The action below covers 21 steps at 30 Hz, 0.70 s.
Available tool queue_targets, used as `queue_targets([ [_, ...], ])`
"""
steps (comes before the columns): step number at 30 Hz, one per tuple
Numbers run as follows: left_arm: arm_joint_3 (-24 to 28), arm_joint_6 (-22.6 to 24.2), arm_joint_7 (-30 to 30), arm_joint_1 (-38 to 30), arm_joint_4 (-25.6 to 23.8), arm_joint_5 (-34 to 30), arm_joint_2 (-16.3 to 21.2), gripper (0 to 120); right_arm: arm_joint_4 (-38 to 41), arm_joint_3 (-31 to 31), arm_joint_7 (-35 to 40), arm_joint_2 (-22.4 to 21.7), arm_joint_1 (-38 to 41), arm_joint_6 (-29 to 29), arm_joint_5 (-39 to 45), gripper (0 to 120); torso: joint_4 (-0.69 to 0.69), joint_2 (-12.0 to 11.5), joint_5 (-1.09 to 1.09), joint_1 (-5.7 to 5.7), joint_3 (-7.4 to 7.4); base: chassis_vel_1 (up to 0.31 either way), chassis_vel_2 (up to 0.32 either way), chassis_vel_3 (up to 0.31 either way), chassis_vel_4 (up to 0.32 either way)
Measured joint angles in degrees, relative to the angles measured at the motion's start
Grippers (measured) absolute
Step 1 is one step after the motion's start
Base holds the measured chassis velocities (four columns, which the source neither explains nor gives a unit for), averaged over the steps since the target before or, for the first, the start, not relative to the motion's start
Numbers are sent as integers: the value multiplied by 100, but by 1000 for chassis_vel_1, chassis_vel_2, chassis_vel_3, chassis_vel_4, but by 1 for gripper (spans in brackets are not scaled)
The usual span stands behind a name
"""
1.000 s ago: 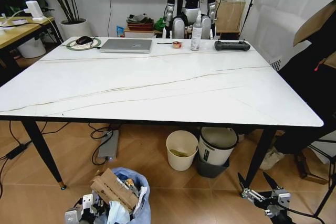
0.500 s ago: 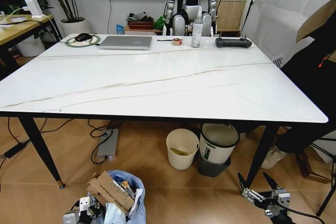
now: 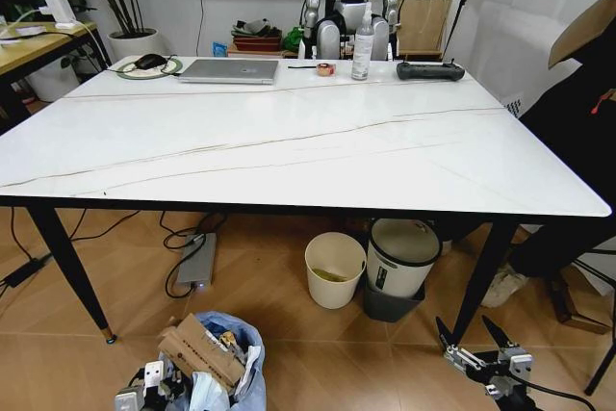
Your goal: Pick up the trash bin and place the trash from the table into it.
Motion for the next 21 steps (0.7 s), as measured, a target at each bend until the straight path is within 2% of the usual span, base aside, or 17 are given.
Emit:
queue_targets([
  [9,-39,-25,44,-43,120,92,-7,0,0,0,0,0,0,0,0,100,0,-25,0,-9,-16,0,0,0,0],
  [21,62,-211,177,-489,606,117,-114,0,0,0,0,0,0,0,0,100,0,5,0,4,2,0,0,0,0],
])
